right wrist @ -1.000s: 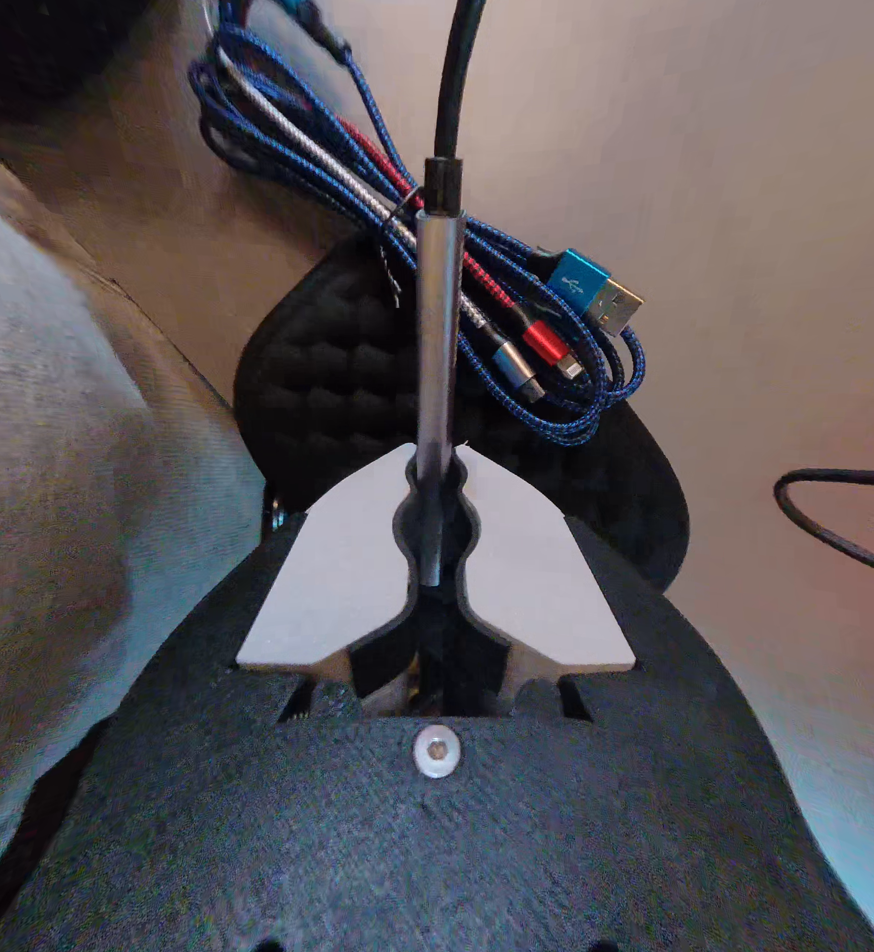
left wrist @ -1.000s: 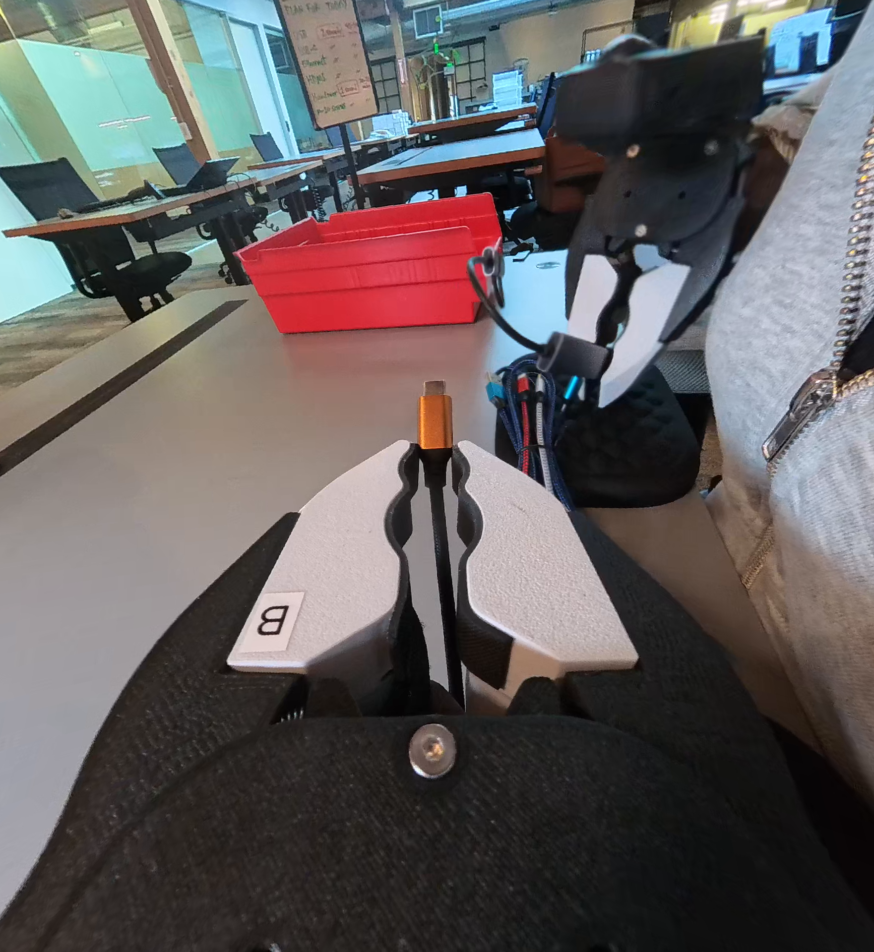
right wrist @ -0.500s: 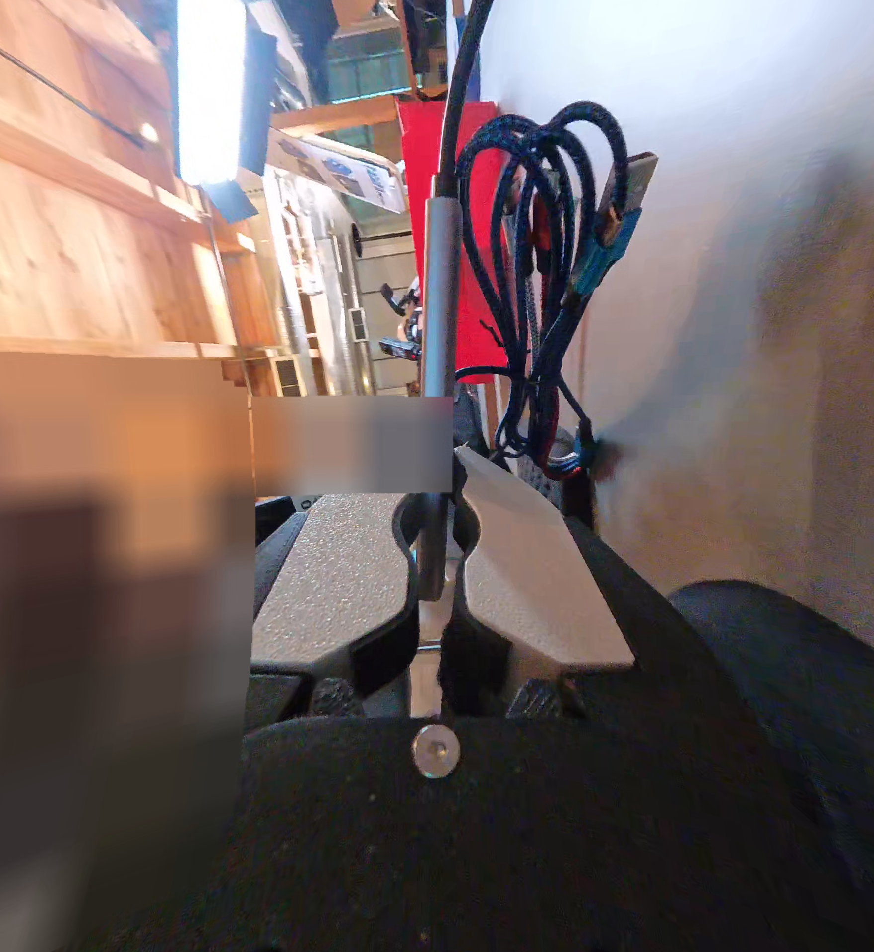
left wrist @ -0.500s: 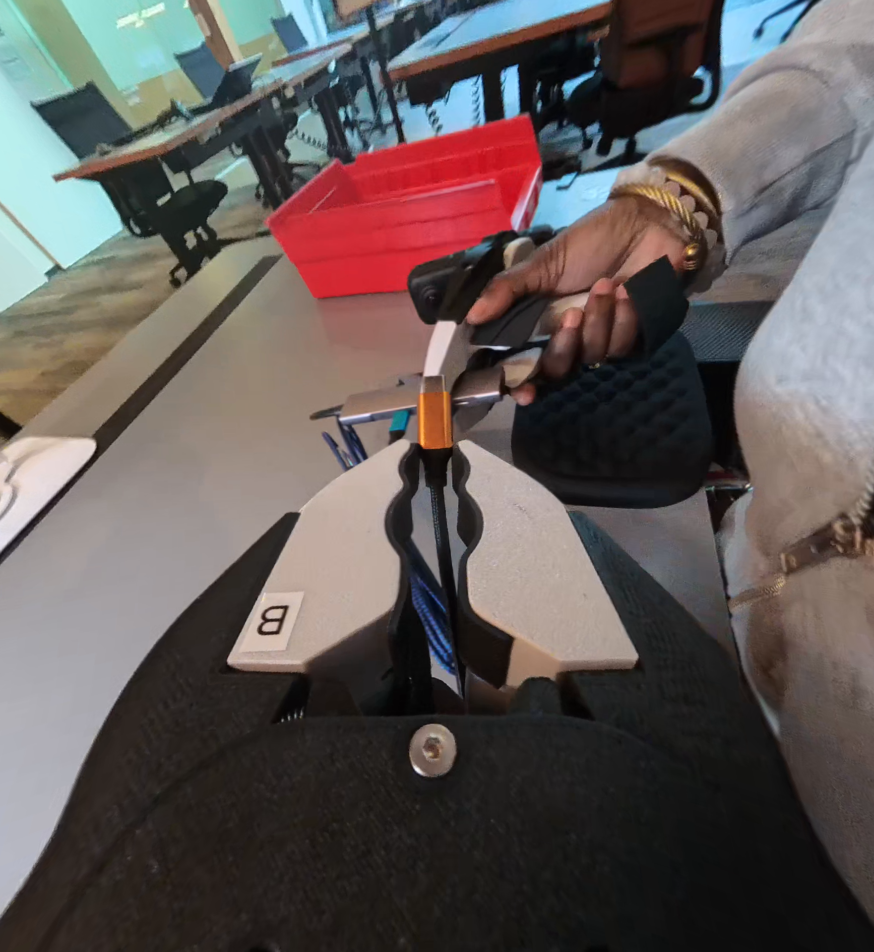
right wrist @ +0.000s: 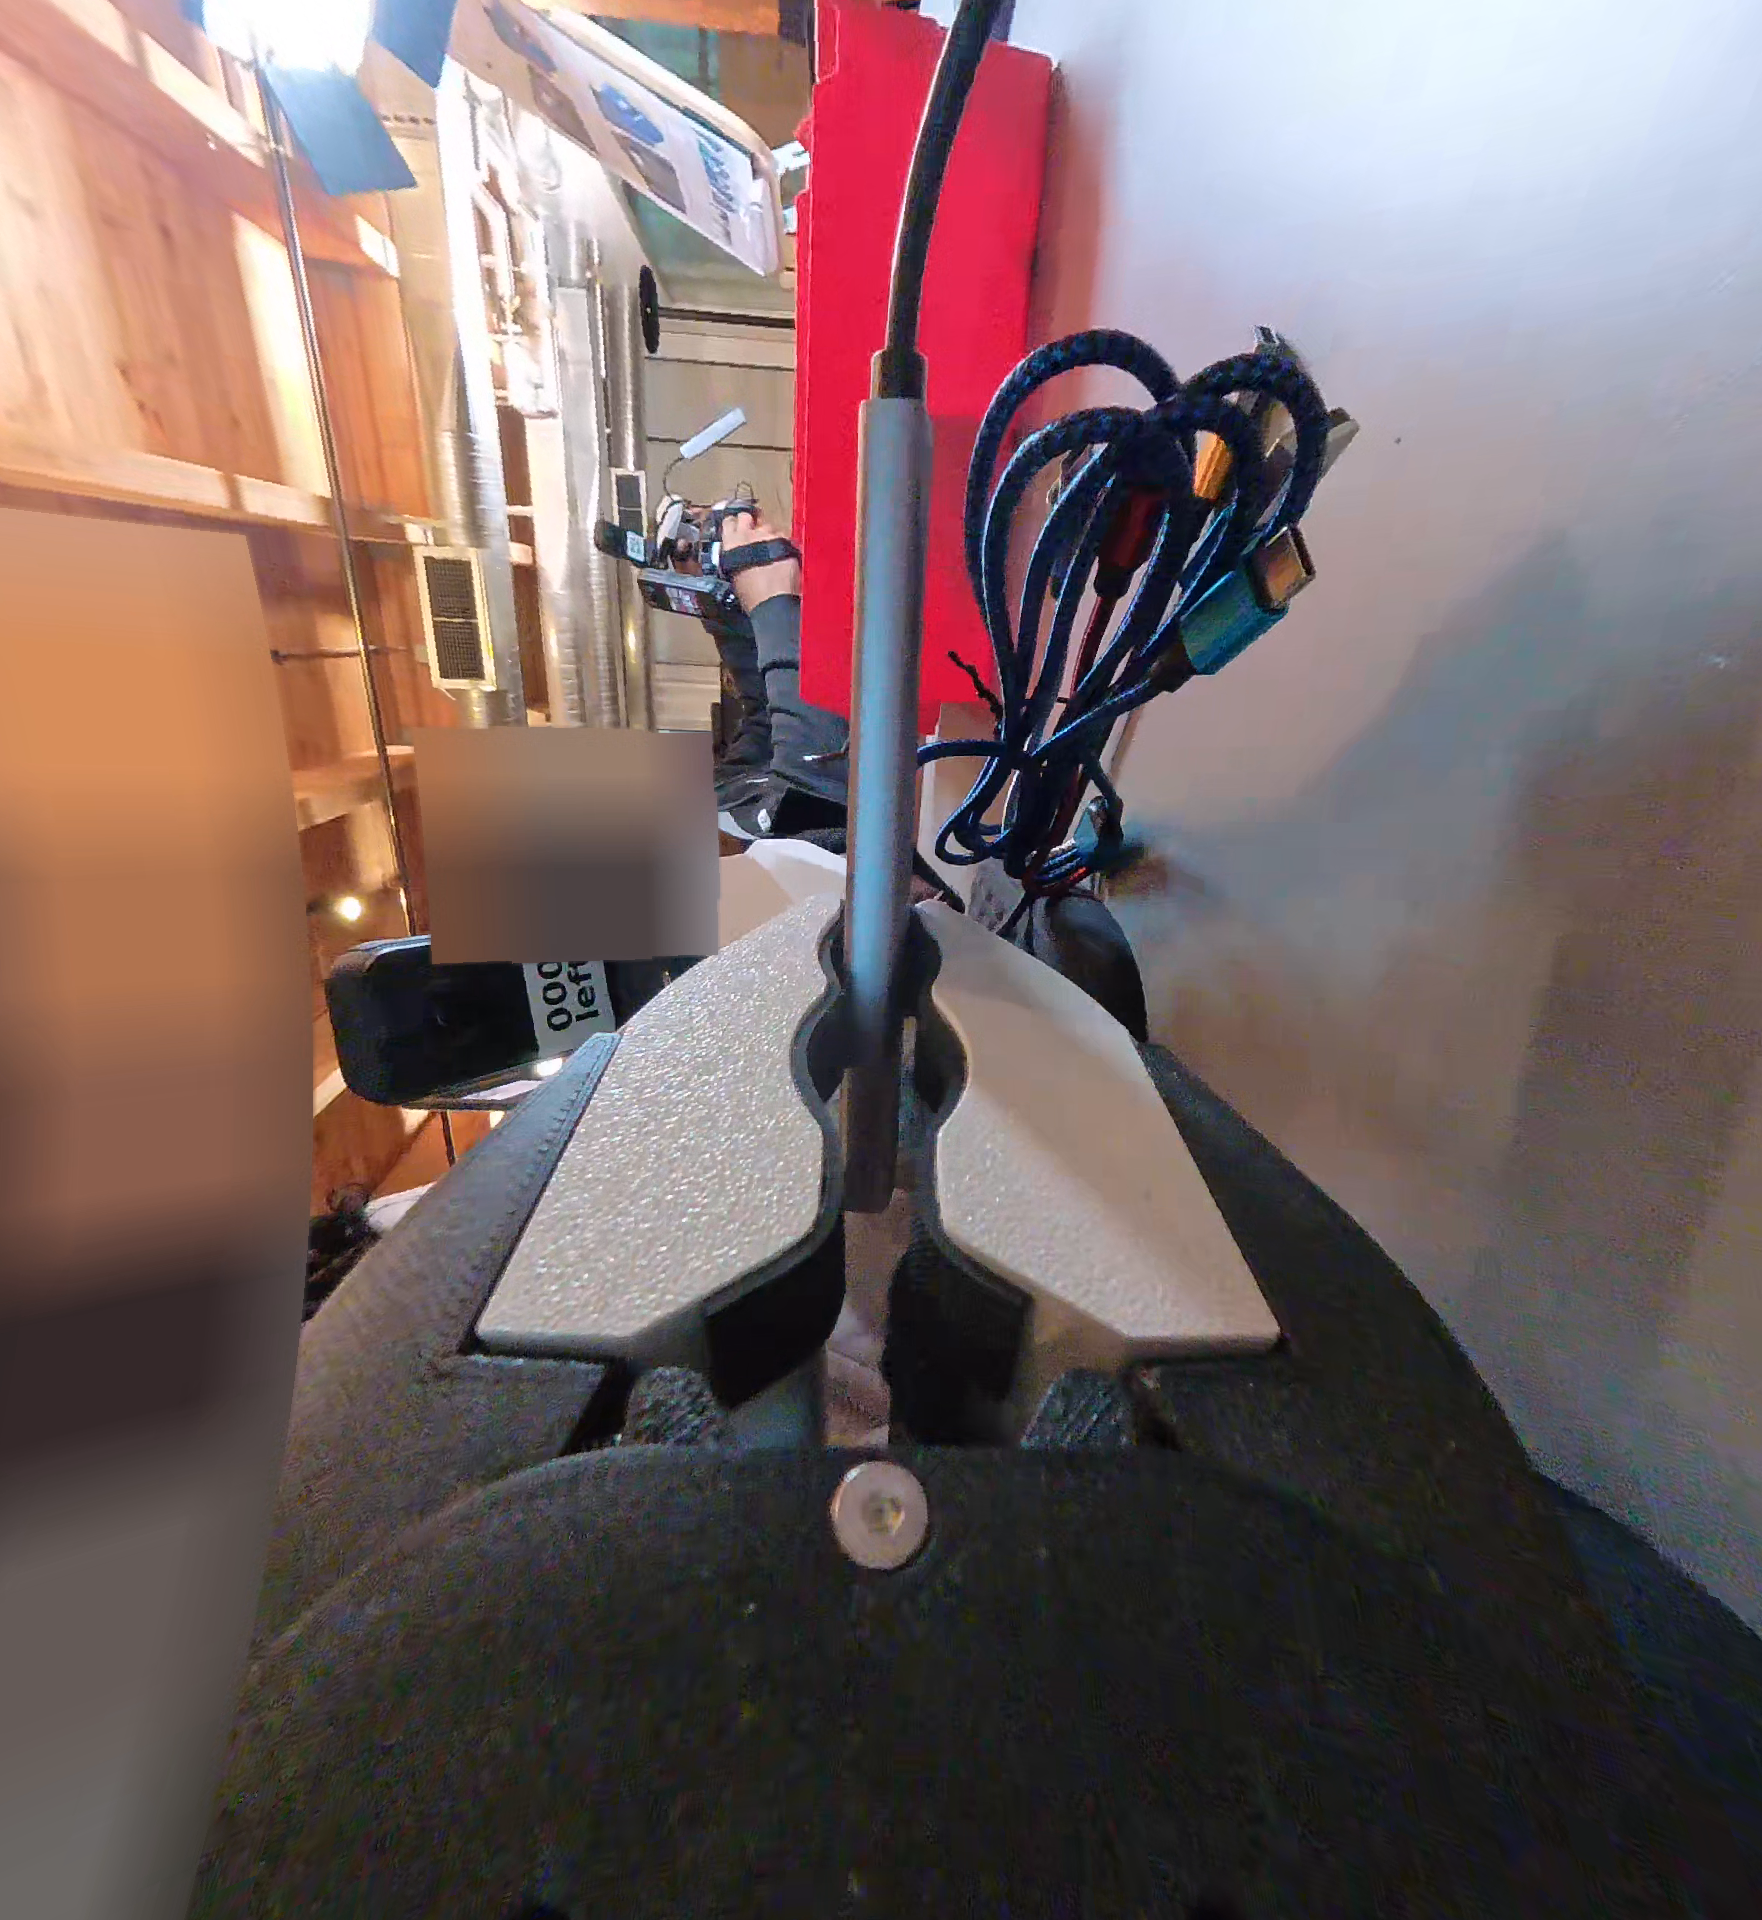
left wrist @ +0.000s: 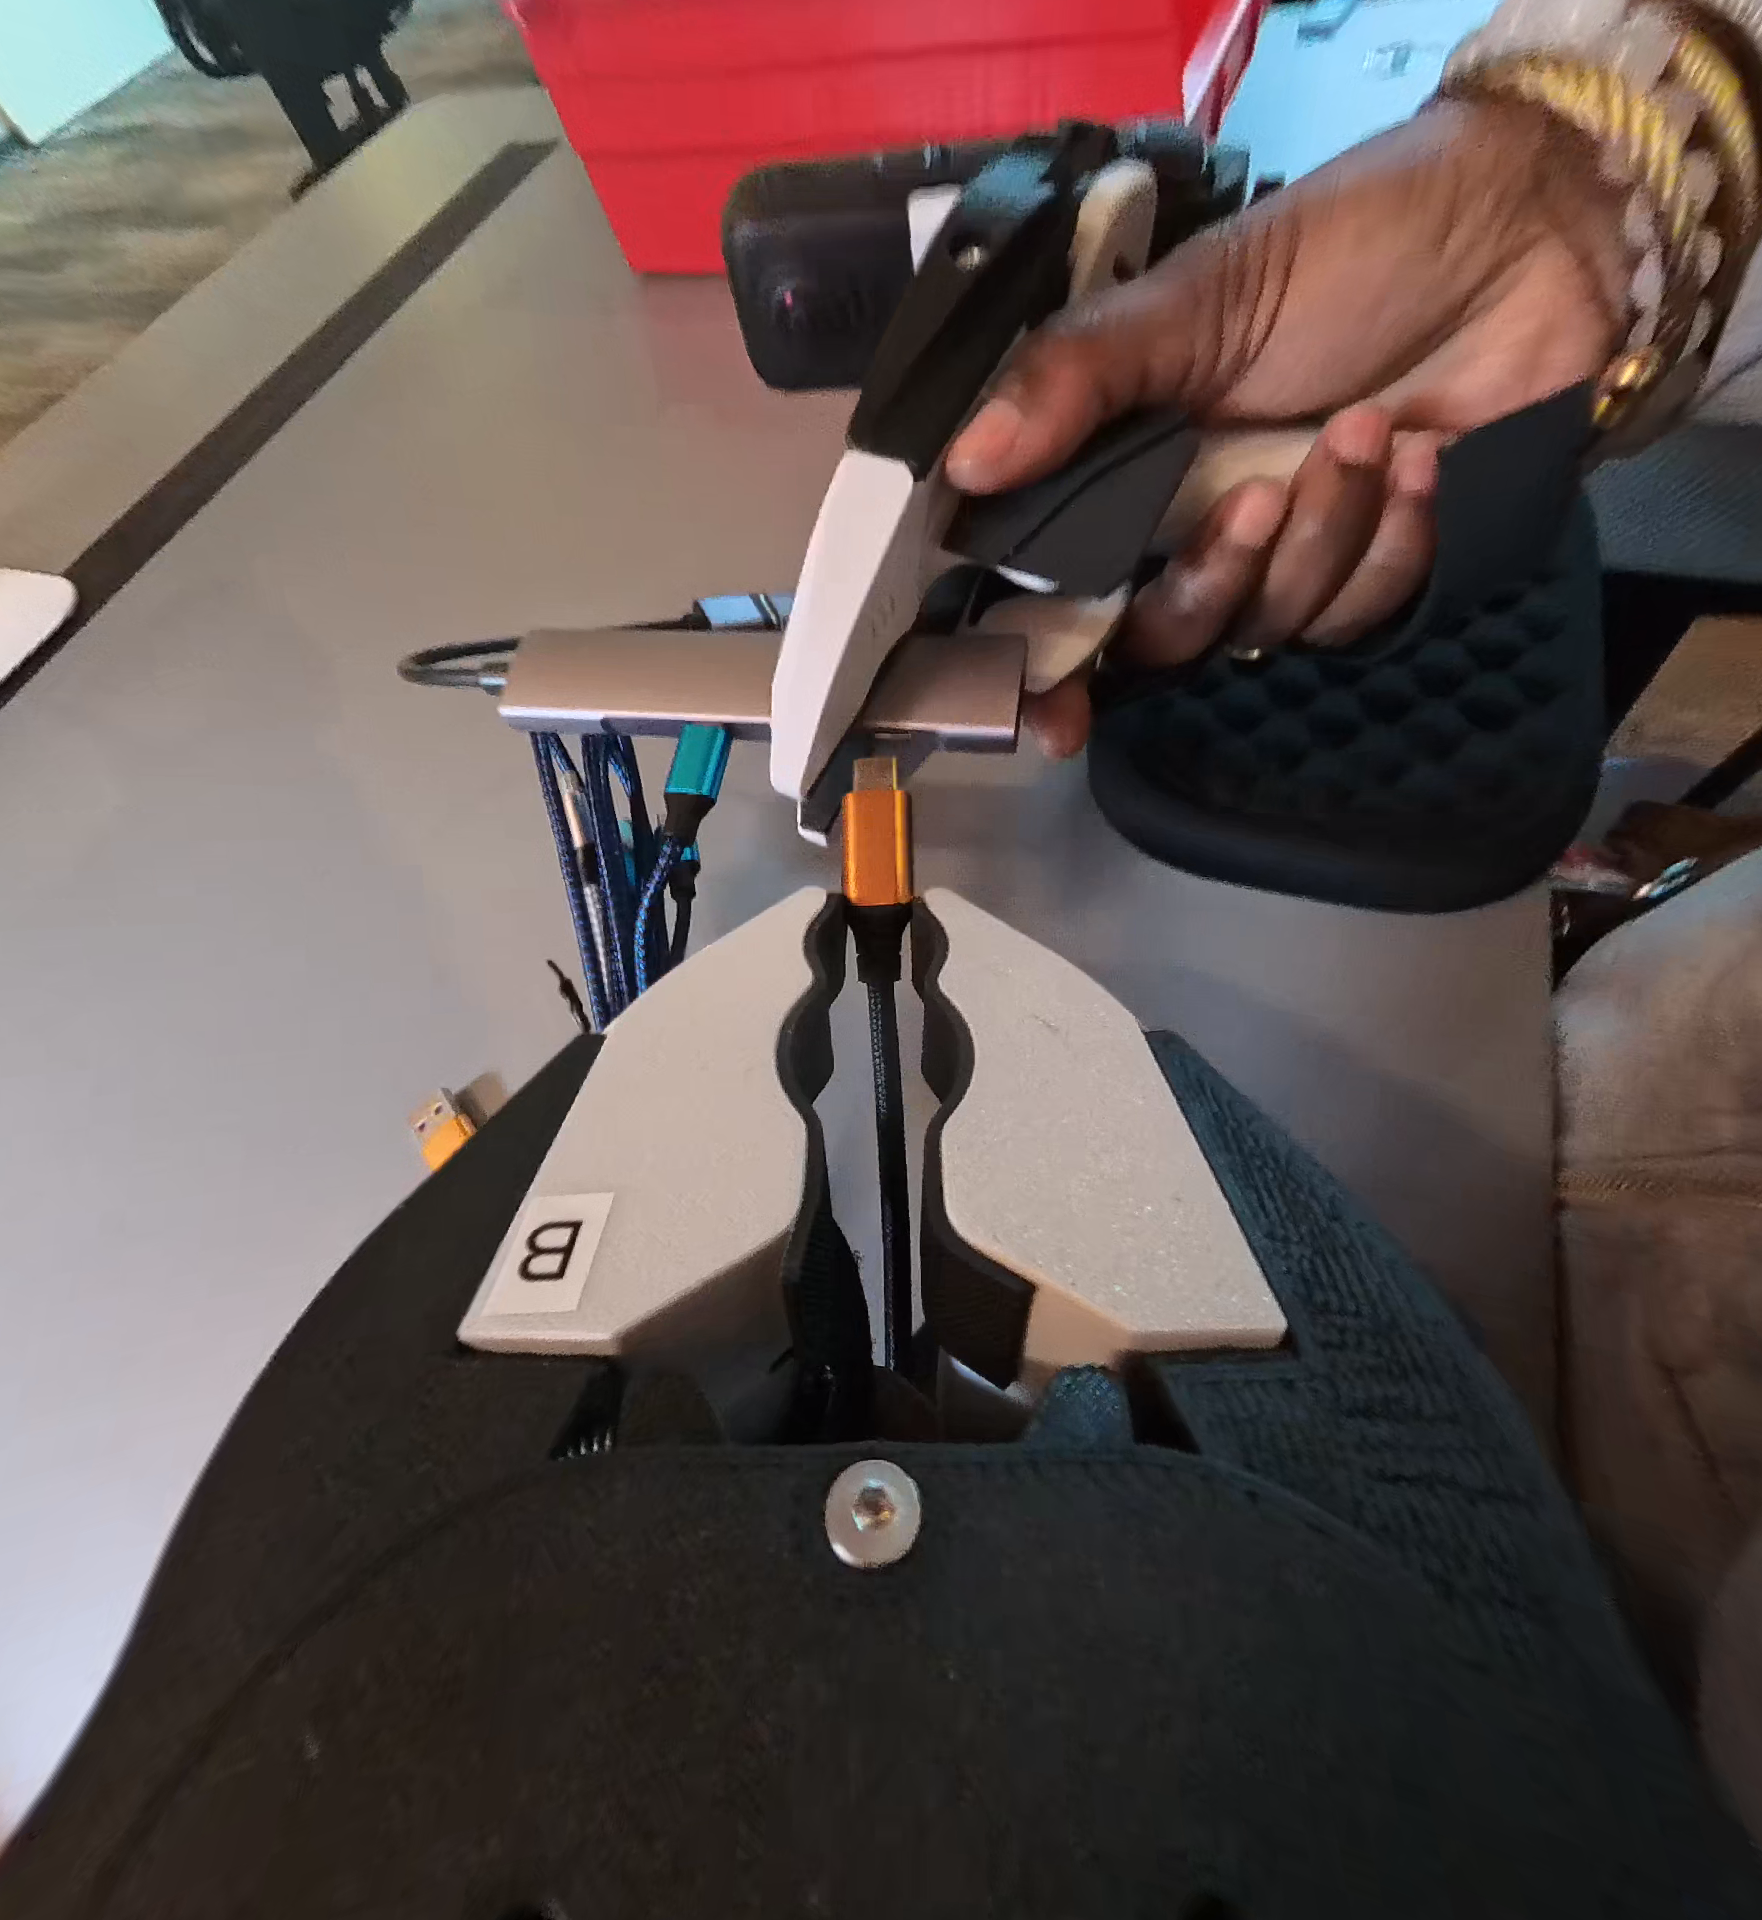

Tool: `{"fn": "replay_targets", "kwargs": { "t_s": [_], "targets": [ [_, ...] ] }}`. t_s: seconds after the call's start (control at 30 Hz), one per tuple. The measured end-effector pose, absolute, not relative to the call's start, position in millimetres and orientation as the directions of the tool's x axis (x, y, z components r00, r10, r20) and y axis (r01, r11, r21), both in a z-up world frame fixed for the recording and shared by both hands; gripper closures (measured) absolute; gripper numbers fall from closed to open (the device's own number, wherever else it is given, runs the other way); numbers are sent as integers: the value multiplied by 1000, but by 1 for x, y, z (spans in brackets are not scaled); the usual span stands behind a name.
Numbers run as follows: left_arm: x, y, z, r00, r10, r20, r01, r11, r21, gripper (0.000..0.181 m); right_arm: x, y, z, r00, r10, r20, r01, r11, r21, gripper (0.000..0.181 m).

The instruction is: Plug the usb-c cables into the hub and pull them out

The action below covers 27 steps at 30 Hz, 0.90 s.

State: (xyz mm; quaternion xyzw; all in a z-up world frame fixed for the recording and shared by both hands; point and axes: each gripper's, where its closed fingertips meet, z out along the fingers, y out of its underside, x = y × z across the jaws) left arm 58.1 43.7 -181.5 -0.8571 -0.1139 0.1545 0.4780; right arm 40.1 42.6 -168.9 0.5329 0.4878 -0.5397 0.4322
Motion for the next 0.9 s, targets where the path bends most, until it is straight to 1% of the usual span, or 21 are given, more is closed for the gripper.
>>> {"fn": "replay_targets", "kwargs": {
  "t_s": [0.03, 0.1, 0.2, 0.3, 0.43, 0.5, 0.6, 0.67, 0.8, 0.9],
  "targets": [
    [58, 43, -185, 926, 334, -174, 39, -544, -838, 169, 40, 42, -170, -61, 58, -996, 986, -154, -69, 173],
    [58, 42, -189, 925, 327, -193, 32, -573, -819, 169, 40, 41, -173, -65, 70, -995, 985, -156, -76, 173],
    [58, 45, -190, 929, 327, -176, 41, -562, -826, 169, 36, 41, -174, -42, 49, -998, 977, -207, -52, 173],
    [52, 43, -186, 908, 384, -166, 77, -544, -836, 169, 15, 46, -170, -45, 20, -999, 926, -374, -49, 173],
    [36, 43, -175, 847, 493, -199, 102, -519, -849, 169, -18, 52, -157, -72, -92, -993, 807, -591, -4, 173],
    [30, 44, -175, 818, 533, -215, 119, -522, -845, 169, -29, 53, -148, -106, -143, -984, 751, -660, 15, 173],
    [23, 43, -174, 785, 584, -208, 151, -506, -849, 169, -39, 55, -140, -157, -165, -974, 687, -727, 12, 173],
    [21, 41, -173, 773, 609, -178, 180, -479, -859, 169, -41, 54, -138, -190, -142, -971, 664, -748, -20, 173],
    [20, 39, -169, 757, 639, -134, 206, -428, -880, 169, -39, 50, -140, -266, -10, -964, 626, -762, -165, 173],
    [18, 39, -172, 746, 655, -123, 228, -424, -876, 169, -37, 48, -140, -307, 81, -948, 584, -771, -255, 173]
  ]
}}
